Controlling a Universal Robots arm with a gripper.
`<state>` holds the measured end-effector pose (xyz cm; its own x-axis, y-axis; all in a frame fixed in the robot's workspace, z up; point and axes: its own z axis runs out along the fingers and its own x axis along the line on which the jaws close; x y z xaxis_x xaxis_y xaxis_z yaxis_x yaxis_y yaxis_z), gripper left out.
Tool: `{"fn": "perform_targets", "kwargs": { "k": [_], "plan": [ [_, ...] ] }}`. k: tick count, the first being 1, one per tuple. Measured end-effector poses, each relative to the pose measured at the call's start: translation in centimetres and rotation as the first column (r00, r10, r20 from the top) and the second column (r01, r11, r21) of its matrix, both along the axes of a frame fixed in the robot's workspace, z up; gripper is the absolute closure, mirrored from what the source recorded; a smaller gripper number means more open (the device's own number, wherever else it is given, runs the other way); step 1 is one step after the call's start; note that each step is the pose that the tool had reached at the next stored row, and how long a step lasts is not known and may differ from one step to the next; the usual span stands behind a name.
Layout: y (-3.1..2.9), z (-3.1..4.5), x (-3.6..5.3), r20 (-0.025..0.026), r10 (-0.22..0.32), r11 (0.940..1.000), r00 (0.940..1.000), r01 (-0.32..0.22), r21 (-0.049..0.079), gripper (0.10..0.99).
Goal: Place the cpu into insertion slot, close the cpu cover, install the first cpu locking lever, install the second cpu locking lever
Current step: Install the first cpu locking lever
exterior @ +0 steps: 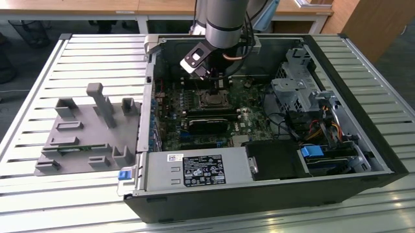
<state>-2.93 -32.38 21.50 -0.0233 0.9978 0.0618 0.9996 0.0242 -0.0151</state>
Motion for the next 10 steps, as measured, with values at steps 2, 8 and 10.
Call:
{"fn": "perform_targets", "kwargs": {
  "k": [2, 8, 10],
  "plan": [
    [0.0, 0.19, 0.0, 0.0, 0.0, 1.0, 1.0, 0.0, 0.0, 0.98],
    [0.0, 1.08, 0.0, 0.0, 0.0, 1.0, 1.0, 0.0, 0.0, 0.98],
    [0.0, 1.44, 0.0, 0.0001, 0.0, 1.0, 1.0, 0.0, 0.0, 0.98]
  ]
}}
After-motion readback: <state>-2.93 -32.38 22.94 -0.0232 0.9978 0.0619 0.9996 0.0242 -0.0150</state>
